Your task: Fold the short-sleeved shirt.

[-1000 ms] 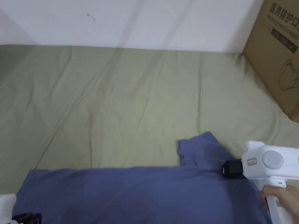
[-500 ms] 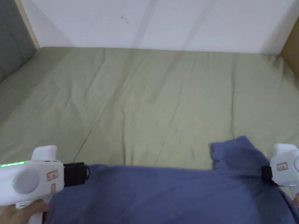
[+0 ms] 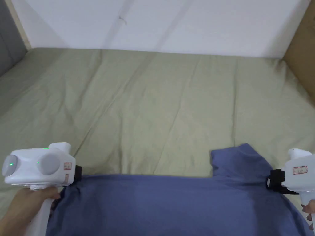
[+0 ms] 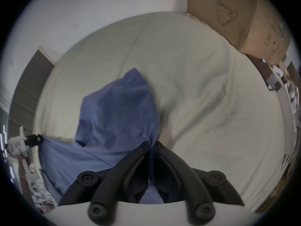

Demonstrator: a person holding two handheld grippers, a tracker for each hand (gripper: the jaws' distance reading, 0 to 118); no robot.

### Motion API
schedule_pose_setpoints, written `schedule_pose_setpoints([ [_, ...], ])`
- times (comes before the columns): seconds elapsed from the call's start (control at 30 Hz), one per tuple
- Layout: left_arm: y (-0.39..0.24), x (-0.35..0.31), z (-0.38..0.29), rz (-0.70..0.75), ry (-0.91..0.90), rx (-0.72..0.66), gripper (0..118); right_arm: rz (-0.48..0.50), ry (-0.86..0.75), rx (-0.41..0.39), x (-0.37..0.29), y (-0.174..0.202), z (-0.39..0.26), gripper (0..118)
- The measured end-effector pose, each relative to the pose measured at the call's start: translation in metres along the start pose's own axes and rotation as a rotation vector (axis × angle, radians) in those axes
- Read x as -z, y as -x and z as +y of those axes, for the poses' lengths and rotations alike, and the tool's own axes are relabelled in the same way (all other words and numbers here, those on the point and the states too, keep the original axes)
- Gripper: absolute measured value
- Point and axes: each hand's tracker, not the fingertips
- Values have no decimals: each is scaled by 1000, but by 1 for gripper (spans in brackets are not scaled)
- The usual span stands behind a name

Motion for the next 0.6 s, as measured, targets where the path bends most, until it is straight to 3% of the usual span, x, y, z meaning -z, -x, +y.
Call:
schedule_pose_setpoints([
  [0.13, 1, -39, -11, -28, -56, 83, 5, 61, -55, 29, -41, -8, -14, 4],
  [0.27, 13, -91, -26, -68, -137, 65, 5, 73, -101, -38, -91, -5, -47, 4],
  [0.37, 18, -130, -52, -87, -186, 67, 5, 81, -116, -38, -128, -10, -81, 4],
  [0.6, 47, -178, -148, -128, -176, 118, 5, 52, -39, -87, -181, -22, -209, 4],
])
